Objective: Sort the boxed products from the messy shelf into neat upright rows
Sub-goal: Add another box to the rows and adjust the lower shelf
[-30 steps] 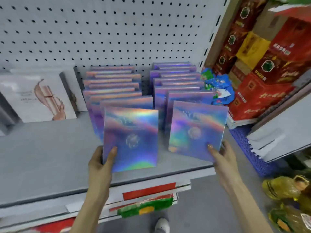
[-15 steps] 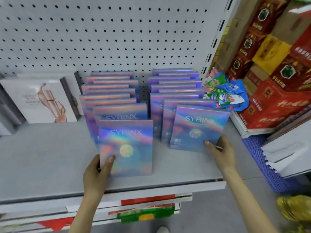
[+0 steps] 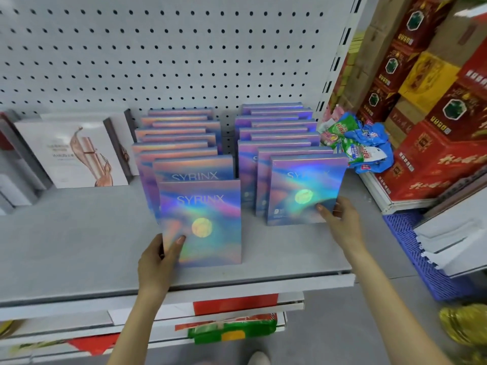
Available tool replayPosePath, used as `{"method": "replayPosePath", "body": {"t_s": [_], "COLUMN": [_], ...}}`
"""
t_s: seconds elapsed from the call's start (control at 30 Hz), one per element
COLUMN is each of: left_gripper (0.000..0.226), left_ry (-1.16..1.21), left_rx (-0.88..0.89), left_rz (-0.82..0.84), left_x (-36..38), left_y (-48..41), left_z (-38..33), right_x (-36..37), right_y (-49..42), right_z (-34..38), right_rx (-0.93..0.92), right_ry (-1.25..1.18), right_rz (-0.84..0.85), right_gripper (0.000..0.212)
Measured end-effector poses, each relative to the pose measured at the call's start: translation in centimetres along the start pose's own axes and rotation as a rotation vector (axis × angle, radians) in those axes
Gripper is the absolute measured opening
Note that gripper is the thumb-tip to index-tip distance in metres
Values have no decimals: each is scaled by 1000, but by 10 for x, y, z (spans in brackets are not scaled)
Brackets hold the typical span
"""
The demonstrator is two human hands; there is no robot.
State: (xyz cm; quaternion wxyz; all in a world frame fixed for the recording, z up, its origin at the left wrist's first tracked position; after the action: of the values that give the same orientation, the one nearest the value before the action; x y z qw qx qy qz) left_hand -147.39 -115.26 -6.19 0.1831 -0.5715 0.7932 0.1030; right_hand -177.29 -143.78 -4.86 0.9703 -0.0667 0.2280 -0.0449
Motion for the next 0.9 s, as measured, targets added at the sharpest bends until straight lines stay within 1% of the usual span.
{"method": "replayPosePath", "body": {"t_s": [0.07,0.13,0.2,0.27,0.3,0.33,0.37,0.43,0.47,0.5,0.53,0.63,0.73,0.8,0.9], "left_gripper": [53,52,51,49,48,43,36,19,19,22,25,27,26,28,28], "left_ry": [5,12,20,42,57,73,96,156,172,180,182,182,121,80,6], "left_rx": [-6,-9,-17,-33,-42,-51,-57,-56,-50,-39,-23,21,55,80,167], "left_rz": [15,31,52,68,70,70,70,70,65,54,38,-25,-51,-40,43], "left_x": [-1,-1,-2,-2,-2,-3,-4,-5,-6,-9,-13,-29,-38,-38,-34], "left_y": [0,0,0,1,1,1,1,2,4,5,6,-1,-24,-43,-68], "left_z": [0,-1,-1,-1,-1,-1,-2,-5,-6,-7,-7,-2,1,-1,-5], "right_x": [0,0,-4,-10,-10,-5,5,38,55,70,80,94,113,129,144], "right_y": [3,12,25,45,58,72,86,117,134,149,160,178,184,182,175], "right_z": [-2,-3,3,20,30,42,52,70,77,81,83,89,103,112,122], "right_rx": [41,78,97,49,6,-38,-67,-58,-43,-33,-28,-42,-85,-81,-92], "right_ry": [13,-2,-65,-137,-180,-229,-273,-305,-293,-278,-269,-246,-192,-157,-48], "right_rz": [-9,-61,-201,-362,-390,-353,-252,81,249,362,397,270,206,168,60], "right_gripper": [33,37,41,33,26,22,23,28,30,34,36,39,45,48,54]}}
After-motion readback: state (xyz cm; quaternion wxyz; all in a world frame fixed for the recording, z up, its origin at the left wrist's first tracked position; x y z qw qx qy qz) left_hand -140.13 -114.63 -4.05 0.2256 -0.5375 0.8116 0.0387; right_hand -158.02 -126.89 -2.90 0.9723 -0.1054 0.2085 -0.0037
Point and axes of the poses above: each hand's wrist, its own y-axis away from the middle knuckle, its own x-axis out of the palm, z = x × y, the point moved 5 cm from there along -y, towards the middle knuckle, and after that the axes turned 15 degrees about -z, right-handed, at the moved point
